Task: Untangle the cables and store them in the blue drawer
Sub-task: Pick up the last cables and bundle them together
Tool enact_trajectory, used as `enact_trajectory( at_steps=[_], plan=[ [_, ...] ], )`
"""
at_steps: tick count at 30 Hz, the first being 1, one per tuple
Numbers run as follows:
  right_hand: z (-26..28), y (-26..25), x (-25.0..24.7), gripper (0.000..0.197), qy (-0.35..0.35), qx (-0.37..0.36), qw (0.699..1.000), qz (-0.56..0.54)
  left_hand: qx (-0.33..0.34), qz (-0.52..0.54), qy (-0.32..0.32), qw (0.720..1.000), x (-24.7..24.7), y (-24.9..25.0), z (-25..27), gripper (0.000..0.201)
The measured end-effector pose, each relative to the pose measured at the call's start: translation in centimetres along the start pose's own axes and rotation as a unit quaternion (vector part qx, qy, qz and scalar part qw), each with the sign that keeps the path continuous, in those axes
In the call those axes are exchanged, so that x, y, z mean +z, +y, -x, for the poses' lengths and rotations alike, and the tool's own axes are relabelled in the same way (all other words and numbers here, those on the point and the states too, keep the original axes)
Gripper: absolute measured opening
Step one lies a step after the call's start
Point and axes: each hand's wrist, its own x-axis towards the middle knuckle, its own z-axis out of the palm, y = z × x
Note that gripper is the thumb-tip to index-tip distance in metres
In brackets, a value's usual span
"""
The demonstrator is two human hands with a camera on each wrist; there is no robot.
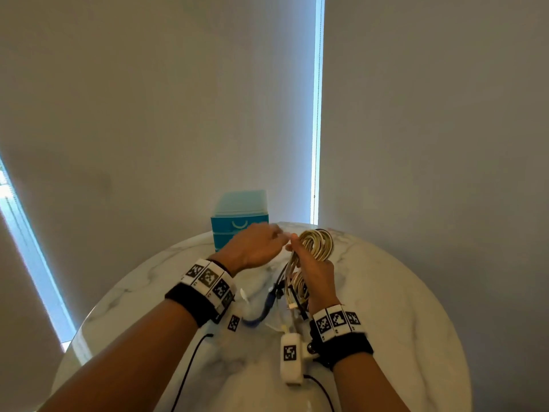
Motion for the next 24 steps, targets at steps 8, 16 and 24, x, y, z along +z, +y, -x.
enact_trajectory(
  at_steps=[8,16,24],
  plan=[
    [-0.3,1.2,2.1,0.022,-0.037,-0.088,0.981,0.17,0.167,-0.134,0.1,0.972,-1.3,1.6,-0.2,0.052],
    [1.8,0.0,3.0,0.022,-0.166,-0.078,0.969,0.167,0.317,-0.447,0.092,0.832,-3.5,3.4,0.0,0.044],
    [1.7,0.3,3.1,0.038,-0.172,-0.035,0.973,0.151,0.294,-0.393,0.125,0.862,-3.7,2.9,-0.2,0.019]
  ],
)
